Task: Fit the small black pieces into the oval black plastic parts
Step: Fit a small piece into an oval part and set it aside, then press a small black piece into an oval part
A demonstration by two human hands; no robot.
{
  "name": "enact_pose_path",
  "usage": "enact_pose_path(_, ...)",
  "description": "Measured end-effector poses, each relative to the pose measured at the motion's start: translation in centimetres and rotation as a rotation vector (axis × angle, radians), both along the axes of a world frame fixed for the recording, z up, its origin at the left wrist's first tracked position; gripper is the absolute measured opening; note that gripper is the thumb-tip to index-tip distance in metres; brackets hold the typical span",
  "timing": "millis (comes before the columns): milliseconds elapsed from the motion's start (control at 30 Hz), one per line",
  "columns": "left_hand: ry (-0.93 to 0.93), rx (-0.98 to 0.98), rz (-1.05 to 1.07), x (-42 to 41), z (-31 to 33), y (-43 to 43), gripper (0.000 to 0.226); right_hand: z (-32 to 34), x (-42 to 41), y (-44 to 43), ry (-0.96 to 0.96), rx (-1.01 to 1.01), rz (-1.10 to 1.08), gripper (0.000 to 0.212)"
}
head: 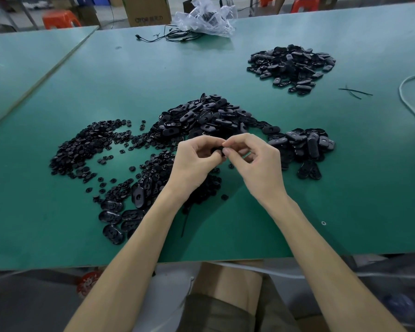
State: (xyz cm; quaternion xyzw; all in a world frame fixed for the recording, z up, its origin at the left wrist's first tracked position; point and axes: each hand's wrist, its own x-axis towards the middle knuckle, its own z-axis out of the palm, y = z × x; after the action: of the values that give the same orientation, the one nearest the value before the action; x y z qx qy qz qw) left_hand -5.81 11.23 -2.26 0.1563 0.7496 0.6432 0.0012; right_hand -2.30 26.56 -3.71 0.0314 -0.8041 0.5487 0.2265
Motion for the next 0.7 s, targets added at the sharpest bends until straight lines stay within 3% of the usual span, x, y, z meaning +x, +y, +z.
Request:
enact_pose_path(233, 0.008, 0.107, -0.036, 0.29, 0.4, -0.32, 0.024, 0.19, 0.08, 0.03, 0.072, -0.009, -0.03, 0.017)
enact_pose_path(700, 0.041, 0.009, -0.006, 0.21, 0.12, -0.28, 0.024, 0.59, 0.41, -0.17, 0.072, 0.054, -0.037, 0.022)
